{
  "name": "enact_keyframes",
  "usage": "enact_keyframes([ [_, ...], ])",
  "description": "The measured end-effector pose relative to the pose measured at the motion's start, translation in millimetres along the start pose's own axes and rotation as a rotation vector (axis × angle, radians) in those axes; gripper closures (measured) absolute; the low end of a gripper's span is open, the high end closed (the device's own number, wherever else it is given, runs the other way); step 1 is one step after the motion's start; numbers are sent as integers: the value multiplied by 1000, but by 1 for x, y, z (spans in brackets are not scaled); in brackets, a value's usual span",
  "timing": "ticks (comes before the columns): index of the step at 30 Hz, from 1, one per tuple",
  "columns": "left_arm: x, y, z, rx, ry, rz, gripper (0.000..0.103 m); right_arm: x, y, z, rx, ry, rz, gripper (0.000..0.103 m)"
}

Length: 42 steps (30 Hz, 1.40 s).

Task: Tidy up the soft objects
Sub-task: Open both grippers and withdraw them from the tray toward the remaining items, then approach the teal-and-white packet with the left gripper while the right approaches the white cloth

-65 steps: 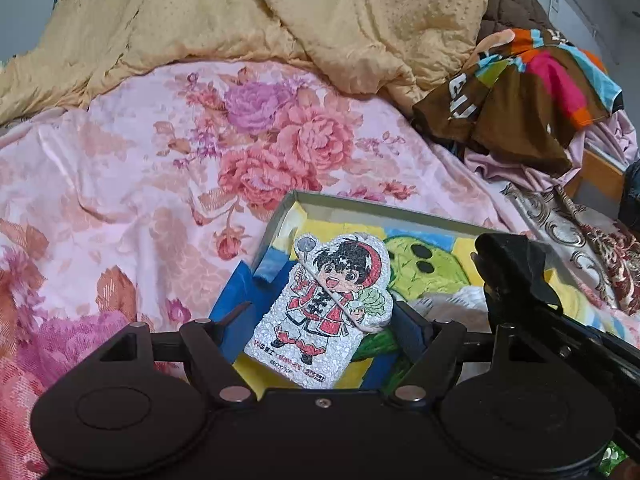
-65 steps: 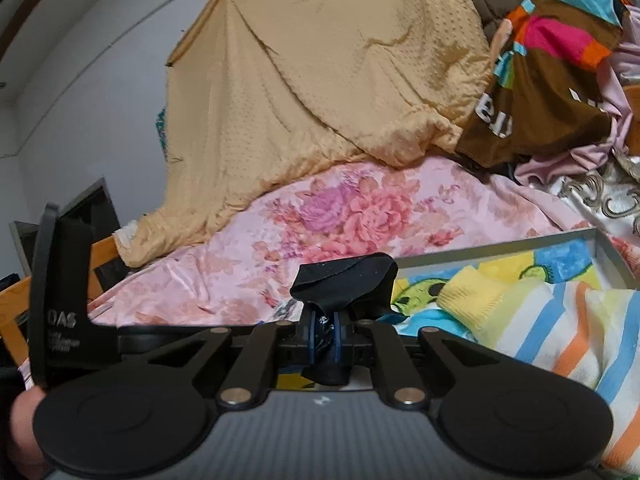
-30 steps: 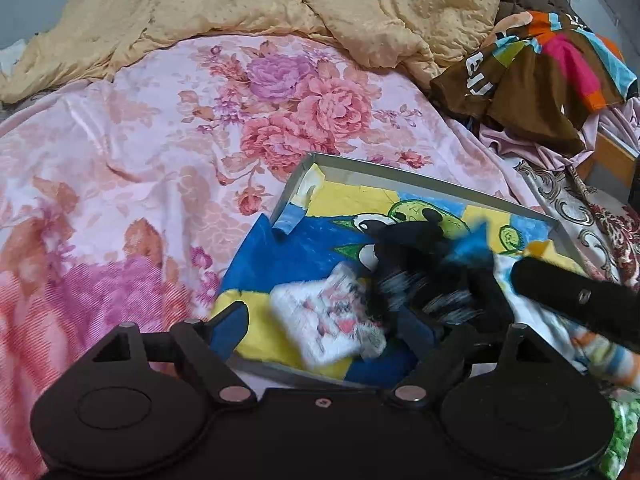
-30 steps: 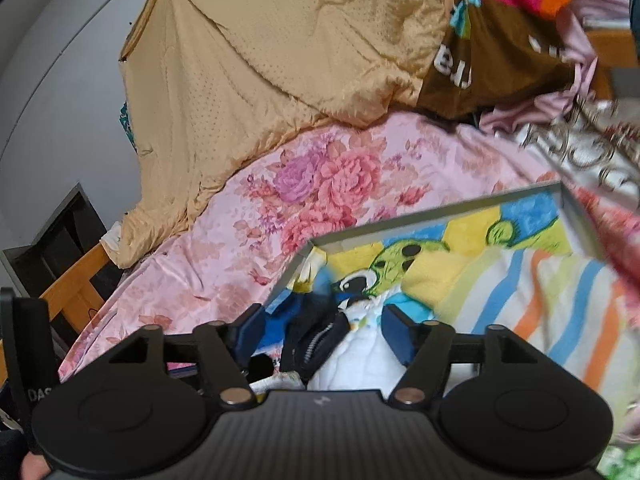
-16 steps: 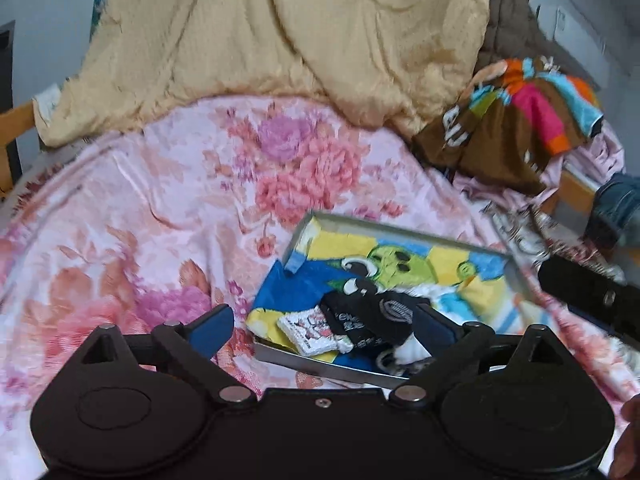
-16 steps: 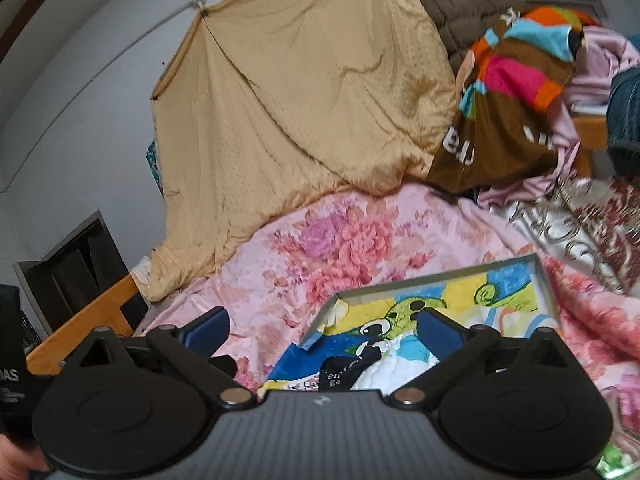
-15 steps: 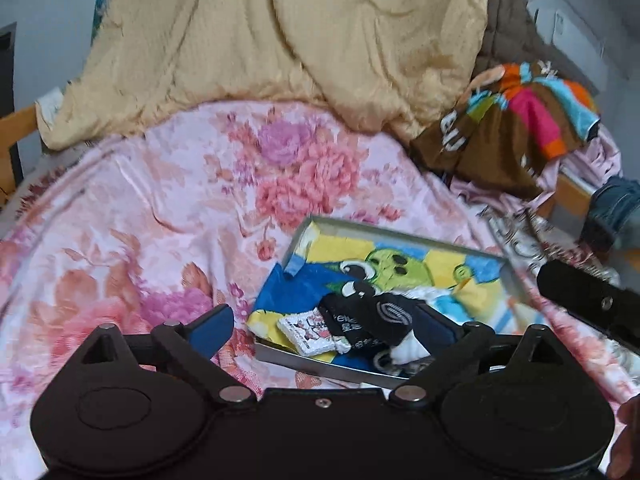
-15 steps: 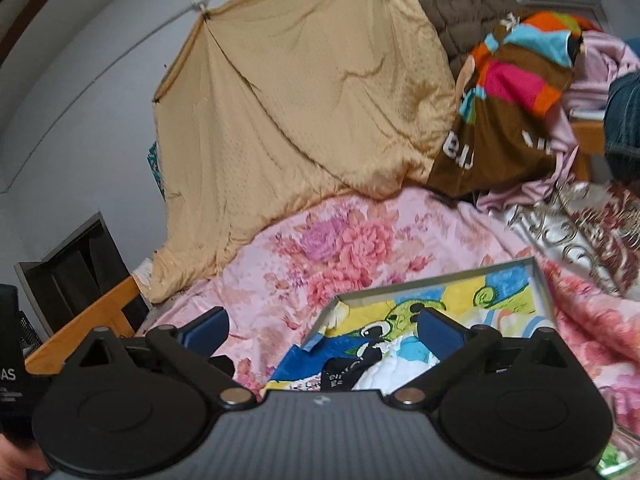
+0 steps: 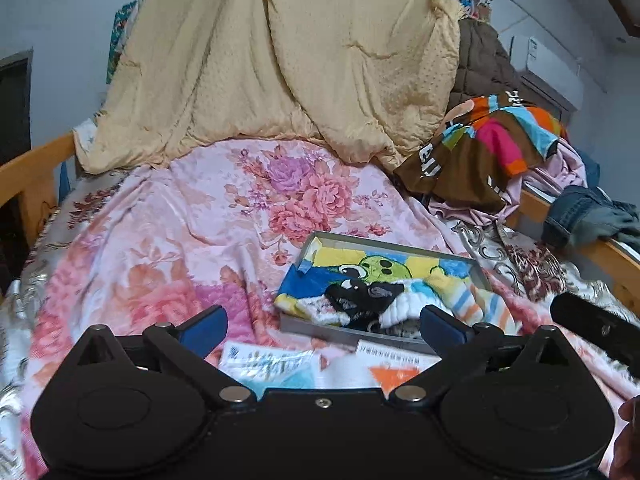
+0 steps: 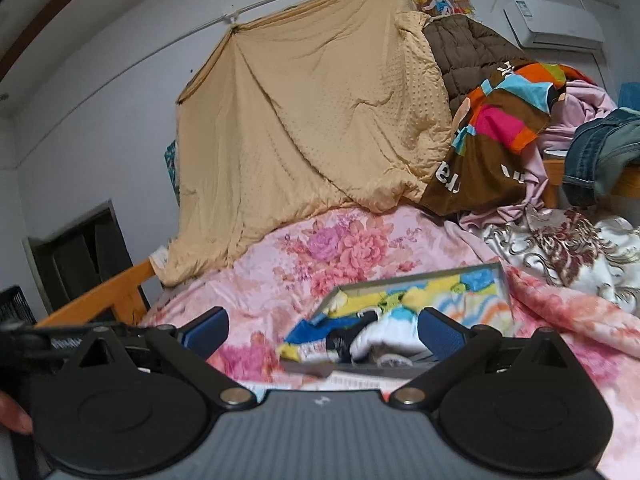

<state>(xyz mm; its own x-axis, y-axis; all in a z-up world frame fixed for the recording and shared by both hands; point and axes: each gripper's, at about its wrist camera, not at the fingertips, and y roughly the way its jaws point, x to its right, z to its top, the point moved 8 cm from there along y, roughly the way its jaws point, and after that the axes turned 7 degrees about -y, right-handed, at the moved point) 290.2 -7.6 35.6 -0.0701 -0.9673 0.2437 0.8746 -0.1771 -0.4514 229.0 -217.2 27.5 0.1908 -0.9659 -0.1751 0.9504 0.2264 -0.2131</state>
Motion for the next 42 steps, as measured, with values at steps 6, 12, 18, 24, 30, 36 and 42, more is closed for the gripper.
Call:
enact_keyframes([
  [6,-13,-43,-24,26,2,-32,1,-17,-26,-20,-15,-14,-18,0],
  [12,-20,-58,-47,13,24,-57,1,-21,-41,-37,-30,-4,-34,0],
  [18,-27,-58,-66,-19,50,-70,1,-25,-44,-56,-71,-24,-46,0],
  [24,-35,-52,-80,-46,73,-61,1,-36,-37,-70,-112,-64,-31,0],
  [30,-41,-47,-88,-68,108,-49,1,-38,-33,-85,-158,-89,-57,0],
  [36,-47,-45,-89,-81,106,-46,1,-45,-40,-92,-154,-125,-66,0],
  [42,-49,-48,-91,-92,107,-35,1,-64,-38,-92,-130,-204,-20,0],
])
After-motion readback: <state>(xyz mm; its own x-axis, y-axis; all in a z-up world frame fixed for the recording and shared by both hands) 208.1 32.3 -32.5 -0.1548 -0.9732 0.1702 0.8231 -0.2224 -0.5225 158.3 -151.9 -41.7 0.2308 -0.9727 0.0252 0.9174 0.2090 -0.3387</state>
